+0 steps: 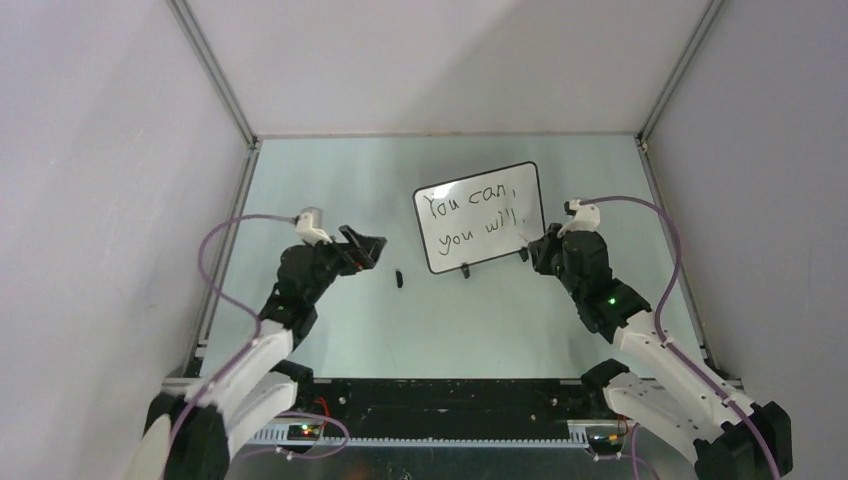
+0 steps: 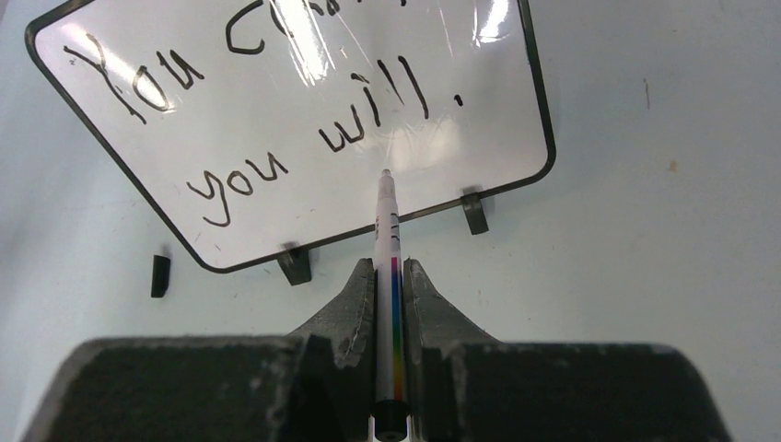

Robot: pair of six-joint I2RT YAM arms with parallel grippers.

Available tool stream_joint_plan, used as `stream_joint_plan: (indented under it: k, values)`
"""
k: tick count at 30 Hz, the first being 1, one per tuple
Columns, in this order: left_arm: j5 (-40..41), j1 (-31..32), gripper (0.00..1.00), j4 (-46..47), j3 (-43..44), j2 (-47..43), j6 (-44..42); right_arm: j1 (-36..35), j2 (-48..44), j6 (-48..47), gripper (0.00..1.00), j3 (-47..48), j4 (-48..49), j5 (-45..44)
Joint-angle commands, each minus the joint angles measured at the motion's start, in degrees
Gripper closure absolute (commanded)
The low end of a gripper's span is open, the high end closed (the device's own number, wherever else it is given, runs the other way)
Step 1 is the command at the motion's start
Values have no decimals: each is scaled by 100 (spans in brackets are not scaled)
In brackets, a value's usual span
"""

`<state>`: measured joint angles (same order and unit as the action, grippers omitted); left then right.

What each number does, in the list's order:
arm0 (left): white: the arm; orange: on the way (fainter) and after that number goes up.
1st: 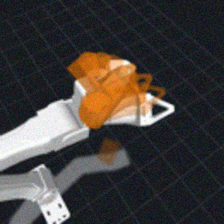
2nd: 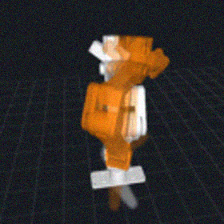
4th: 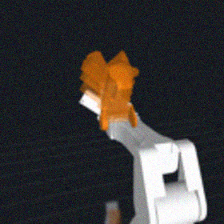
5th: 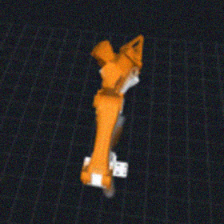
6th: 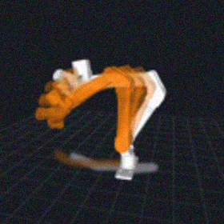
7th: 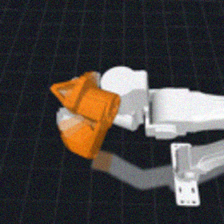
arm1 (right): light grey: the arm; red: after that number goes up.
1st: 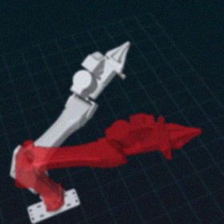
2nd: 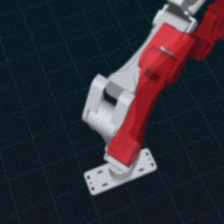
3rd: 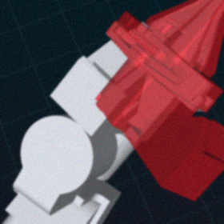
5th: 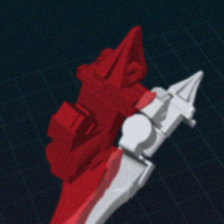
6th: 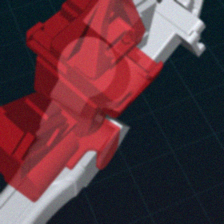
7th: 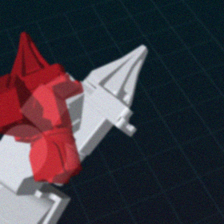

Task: Write a sentence on the whiteboard
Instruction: Pick up the pen cap from the center of the board.

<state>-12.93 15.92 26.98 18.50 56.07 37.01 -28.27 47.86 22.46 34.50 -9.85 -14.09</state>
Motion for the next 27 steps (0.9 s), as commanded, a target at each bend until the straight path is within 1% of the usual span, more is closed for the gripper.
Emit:
stream_joint_plan:
  k: [1,2,3,4,5,6,7,8,9,12,14,15,17,19,20,23,25,27]
  values:
    - [3111,134,1,-3248,282,-1495,-198,-97,71,48,100,-4,394,-105]
    - [3564,123,1,-3584,195,-1910,604,-103,90,48,100,-9,408,-104]
    - [3913,98,0,-3783,91,-2093,816,-125,138,48,100,-12,432,-101]
    - [3794,92,1,-3619,-141,-2411,680,-145,155,48,100,-13,445,-102]
    - [3335,88,0,-3148,-244,-2598,559,-158,191,42,100,-11,463,-109]
    - [3193,87,1,-3046,-278,-2630,501,-178,203,40,100,-13,465,-115]
    - [3073,87,1,-3185,-216,-2560,544,-191,223,40,100,-13,468,-130]
    - [2951,91,1,-3457,22,-2476,544,-210,233,39,100,-14,478,-139]
    - [2856,94,2,-3587,154,-2187,440,-217,250,46,100,-14,481,-149]
    - [2216,101,7,-4209,904,-1558,279,-270,292,48,100,-18,504,-159]
    - [2075,277,7,-4568,1314,-1046,152,-309,323,49,100,-28,522,-181]
    - [2137,384,7,-4688,1433,-784,90,-318,326,48,100,-30,525,-204]
    - [2527,742,8,-4937,1692,-525,96,-344,337,44,100,-38,522,-252]
    - [2823,1021,10,-4937,1750,-381,384,-358,338,48,100,-48,536,-285]
    - [2897,1159,14,-4772,1665,-344,530,-362,353,48,100,-71,565,-287]
    - [2988,1398,18,-4407,1515,34,1089,-383,376,47,100,-83,593,-299]
    - [3163,1535,19,-4525,1709,479,1211,-391,382,38,100,-84,593,-321]
    - [3361,1636,23,-4784,2011,930,1279,-410,364,37,100,-88,583,-353]
